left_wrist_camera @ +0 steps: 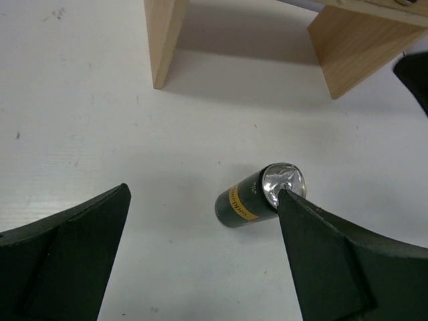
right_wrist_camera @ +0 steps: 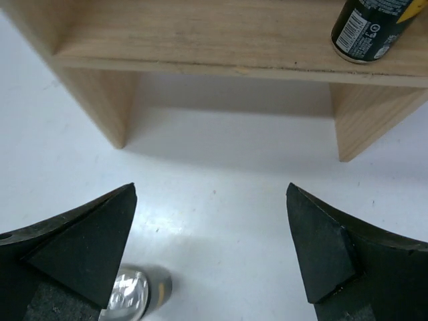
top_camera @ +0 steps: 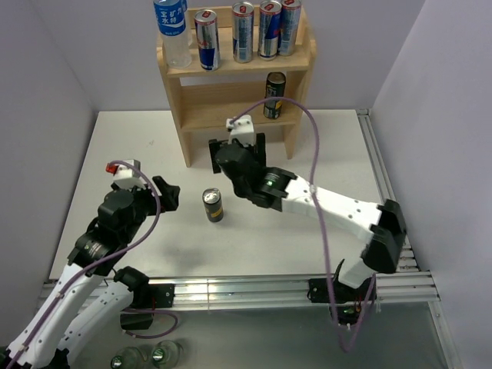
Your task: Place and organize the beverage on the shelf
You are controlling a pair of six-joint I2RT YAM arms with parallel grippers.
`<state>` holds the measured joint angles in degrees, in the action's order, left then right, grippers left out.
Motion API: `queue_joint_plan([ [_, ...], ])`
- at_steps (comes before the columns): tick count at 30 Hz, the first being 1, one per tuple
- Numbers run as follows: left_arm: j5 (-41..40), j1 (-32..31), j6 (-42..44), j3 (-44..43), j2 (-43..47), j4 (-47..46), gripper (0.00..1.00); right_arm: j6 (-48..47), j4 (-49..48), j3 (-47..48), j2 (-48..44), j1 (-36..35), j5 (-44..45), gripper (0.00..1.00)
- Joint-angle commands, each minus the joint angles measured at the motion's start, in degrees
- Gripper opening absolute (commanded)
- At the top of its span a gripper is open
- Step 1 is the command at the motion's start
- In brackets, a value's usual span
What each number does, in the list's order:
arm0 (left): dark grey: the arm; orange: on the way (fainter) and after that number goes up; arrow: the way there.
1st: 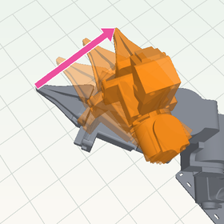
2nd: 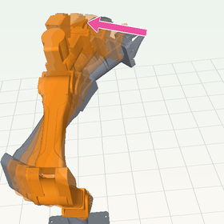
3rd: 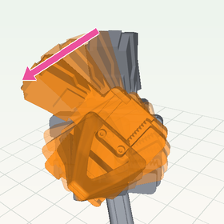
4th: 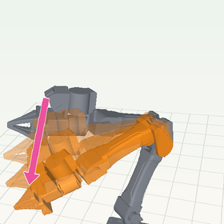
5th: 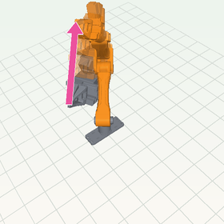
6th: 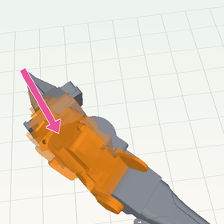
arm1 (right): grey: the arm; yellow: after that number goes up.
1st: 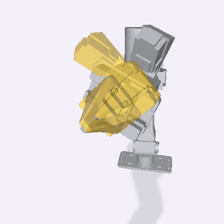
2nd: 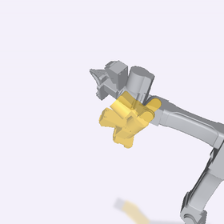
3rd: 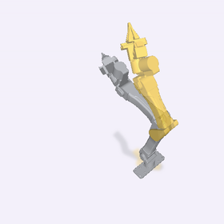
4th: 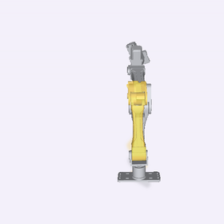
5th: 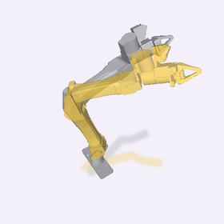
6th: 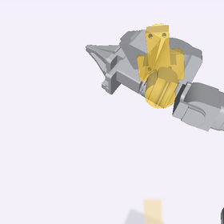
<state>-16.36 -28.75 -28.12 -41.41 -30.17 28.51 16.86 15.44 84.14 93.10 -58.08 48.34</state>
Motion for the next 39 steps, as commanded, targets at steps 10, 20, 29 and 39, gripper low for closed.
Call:
queue_joint_plan([
  [10,8.4,-1.0,-2.8,5.5,-12.9,-18.1,0.99,9.3,10.2,-16.2,-27.2,-6.9,-5.0,1.0],
  [20,-2.0,-18.0,-7.7,9.2,-17.5,-26.4,0.99,11.0,16.6,-20.5,-35.3,-7.2,-4.7,1.0],
  [29,-15.5,-27.0,-13.3,9.9,-27.6,-28.6,0.99,11.0,18.3,-21.6,-37.6,-7.2,-4.3,1.0],
  [39,-22.4,-27.1,-14.3,11.1,-38.0,-35.1,0.99,14.8,21.7,-24.8,-43.2,-7.2,-3.5,1.0],
])
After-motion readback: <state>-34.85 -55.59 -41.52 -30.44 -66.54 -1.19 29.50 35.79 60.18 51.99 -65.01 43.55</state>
